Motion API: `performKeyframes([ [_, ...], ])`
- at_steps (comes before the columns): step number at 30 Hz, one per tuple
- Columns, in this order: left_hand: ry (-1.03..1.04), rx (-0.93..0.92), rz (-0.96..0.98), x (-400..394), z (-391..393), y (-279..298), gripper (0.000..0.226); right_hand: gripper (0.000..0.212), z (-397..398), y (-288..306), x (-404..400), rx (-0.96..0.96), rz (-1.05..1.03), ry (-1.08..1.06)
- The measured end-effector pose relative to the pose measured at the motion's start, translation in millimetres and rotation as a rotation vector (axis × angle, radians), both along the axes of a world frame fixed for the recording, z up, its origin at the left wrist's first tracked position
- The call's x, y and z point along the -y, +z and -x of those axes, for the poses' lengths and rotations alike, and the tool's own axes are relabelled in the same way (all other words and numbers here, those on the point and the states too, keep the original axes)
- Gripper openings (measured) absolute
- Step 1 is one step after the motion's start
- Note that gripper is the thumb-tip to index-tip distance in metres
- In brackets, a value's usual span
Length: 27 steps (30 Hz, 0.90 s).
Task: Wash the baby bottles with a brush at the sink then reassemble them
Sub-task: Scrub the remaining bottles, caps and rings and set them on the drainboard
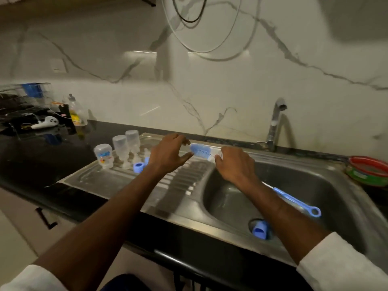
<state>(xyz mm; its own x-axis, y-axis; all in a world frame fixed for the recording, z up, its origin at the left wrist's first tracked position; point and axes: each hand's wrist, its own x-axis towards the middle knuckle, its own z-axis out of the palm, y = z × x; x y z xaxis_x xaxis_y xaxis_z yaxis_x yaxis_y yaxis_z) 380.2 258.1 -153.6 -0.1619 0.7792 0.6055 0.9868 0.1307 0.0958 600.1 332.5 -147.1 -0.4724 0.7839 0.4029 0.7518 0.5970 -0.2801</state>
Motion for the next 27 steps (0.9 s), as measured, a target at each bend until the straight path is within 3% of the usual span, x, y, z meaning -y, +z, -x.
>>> performKeyframes([
  [3, -0.142, 0.031, 0.023, -36.7, -52.9, -8.9, 0.031, 0.036, -59.2, -1.2, -24.8, 0.064, 0.030, -0.112],
  [6, -0.185, 0.127, 0.172, -70.2, -101.1, -32.0, 0.029, 0.033, -111.8, -20.5, -42.3, 0.140, 0.097, -0.193],
  [10, -0.213, 0.117, 0.508, -113.0, -152.7, -76.2, 0.031, 0.032, -163.2, -53.8, -54.4, 0.327, 0.229, -0.317],
  [15, -0.320, 0.090, 0.965, -157.8, -201.5, -115.7, 0.049, 0.032, -187.9, -67.5, -77.4, 0.405, 0.329, -0.383],
  [21, -0.438, -0.046, 1.081, -187.1, -232.5, -138.2, 0.077, 0.033, -187.5, -78.0, -107.3, 0.421, 0.299, -0.417],
  [24, -0.443, -0.207, 1.084, -190.8, -235.8, -149.2, 0.067, 0.032, -187.8, -81.9, -114.8, 0.438, 0.294, -0.433],
  [27, -0.438, -0.113, 0.957, -194.6, -226.5, -145.7, 0.062, 0.032, -192.1, -81.8, -117.2, 0.447, 0.286, -0.452],
])
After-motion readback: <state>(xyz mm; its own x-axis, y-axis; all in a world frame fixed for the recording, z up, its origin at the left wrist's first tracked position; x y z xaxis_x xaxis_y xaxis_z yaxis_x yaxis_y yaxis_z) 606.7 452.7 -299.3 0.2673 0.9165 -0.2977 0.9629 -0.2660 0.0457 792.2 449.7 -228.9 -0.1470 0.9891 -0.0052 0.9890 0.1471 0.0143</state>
